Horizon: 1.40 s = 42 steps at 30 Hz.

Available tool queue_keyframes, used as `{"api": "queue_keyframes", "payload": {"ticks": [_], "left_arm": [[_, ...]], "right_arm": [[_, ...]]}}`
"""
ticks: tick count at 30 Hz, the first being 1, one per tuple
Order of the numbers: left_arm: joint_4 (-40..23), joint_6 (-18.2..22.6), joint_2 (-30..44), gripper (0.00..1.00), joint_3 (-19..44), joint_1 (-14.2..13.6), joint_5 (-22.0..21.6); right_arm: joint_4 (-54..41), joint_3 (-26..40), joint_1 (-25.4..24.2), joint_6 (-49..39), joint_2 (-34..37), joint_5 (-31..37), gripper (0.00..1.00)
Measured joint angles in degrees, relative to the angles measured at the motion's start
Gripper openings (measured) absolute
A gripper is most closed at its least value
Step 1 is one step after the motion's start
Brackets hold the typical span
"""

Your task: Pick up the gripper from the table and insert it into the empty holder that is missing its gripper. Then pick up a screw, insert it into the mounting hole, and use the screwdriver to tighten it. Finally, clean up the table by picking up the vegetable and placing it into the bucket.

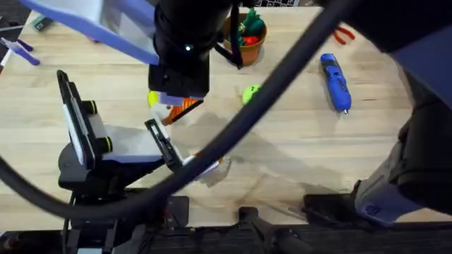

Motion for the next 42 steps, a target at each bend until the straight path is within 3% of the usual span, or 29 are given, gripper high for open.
{"api": "queue_keyframes", "payload": {"ticks": [42], "left_arm": [[-0.01, -0.39, 0.01, 0.985, 0.0, 0.0, 0.0]], "right_arm": [[0.57, 0.11, 0.26, -3.13, 5.52, -0.91, 0.006]]}}
